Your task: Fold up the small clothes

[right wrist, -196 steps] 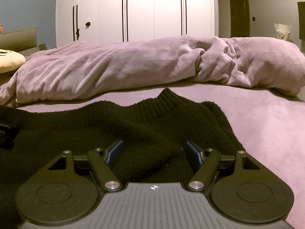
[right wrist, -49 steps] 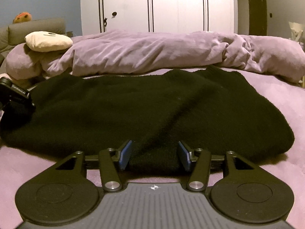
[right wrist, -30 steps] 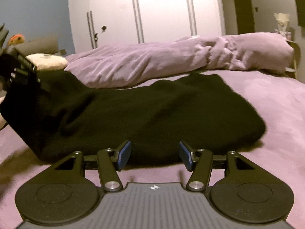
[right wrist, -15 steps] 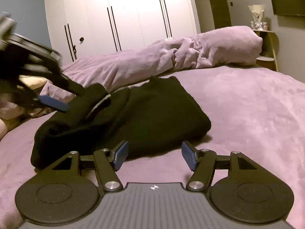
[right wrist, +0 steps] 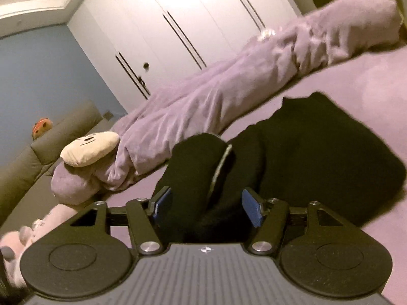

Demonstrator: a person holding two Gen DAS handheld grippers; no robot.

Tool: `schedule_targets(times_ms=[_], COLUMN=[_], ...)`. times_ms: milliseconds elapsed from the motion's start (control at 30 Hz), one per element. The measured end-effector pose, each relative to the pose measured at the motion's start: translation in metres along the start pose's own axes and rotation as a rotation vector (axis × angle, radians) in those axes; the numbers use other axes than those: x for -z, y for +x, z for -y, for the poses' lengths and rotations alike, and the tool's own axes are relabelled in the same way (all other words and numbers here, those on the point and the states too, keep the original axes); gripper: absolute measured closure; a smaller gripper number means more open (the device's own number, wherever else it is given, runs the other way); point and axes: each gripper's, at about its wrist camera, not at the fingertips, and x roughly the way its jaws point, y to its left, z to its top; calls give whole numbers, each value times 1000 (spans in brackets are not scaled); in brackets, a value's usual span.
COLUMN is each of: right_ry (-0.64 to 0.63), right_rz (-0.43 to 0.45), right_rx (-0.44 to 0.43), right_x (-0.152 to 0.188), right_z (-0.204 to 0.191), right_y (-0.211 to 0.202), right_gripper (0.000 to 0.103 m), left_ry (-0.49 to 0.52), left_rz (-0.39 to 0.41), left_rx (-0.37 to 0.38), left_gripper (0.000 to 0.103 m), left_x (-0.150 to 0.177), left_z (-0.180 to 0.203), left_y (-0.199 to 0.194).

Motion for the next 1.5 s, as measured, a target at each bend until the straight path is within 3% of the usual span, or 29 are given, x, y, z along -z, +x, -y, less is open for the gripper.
schedule_targets(times_ms=[67, 133, 167, 333, 500, 533, 567, 633, 667, 867, 1033, 1167, 1200, 1233, 1333, 1433, 1500], right_ry=[6, 44, 73, 121, 145, 154, 151, 80, -3, -582, -800, -723, -671, -589, -303, -21, 89], right_rz=[-66, -170, -204, -183, -234, -243, -246, -237, -218, 23, 102, -28, -61, -64, -28, -14, -25], right_rx=[9, 41, 12, -86, -86, -84, -83, -63, -42, 85, 265, 360, 346, 302, 153, 34, -8], right_x=[-3, 0, 2, 5, -7, -10, -14, -18, -21, -39, -36, -30, -30, -34, -62, -87, -95], right_z=[0, 2, 4, 2, -4, -2, -1, -7, -16, -74, -54, 0, 12, 21, 46, 74, 85], right_y=[21, 44, 52, 63, 102, 111, 118, 120, 116, 60, 41, 64, 65, 60, 42, 43, 55], right_gripper=[34, 33, 33, 34, 34, 41, 59, 77, 79, 81, 81, 73, 72, 67, 38, 37, 33], left_ry=[2, 6, 9, 29, 42, 49, 57, 71, 77, 128, 172, 201, 206, 213, 214, 238, 253], left_rz=[-3, -7, -5, -17, -26, -24, -22, -24, -20, 13, 24, 5, 2, -3, 12, 13, 10], left_rx=[-4, -3, 0, -35, -38, -43, -45, -52, -51, -36, -3, 17, 24, 37, 52, 43, 29], left_gripper=[18, 18, 18, 17, 16, 16, 15, 14, 14, 12, 10, 10, 10, 10, 10, 10, 10], left_x=[2, 1, 0, 6, 8, 8, 8, 6, 6, 3, 6, 9, 9, 8, 3, -2, -4], left_z=[-3, -4, -2, 3, 9, 12, 14, 20, 23, 45, 69, 86, 90, 93, 101, 111, 118], left_y=[4, 11, 13, 24, 30, 31, 32, 33, 32, 25, 22, 28, 30, 32, 37, 46, 51])
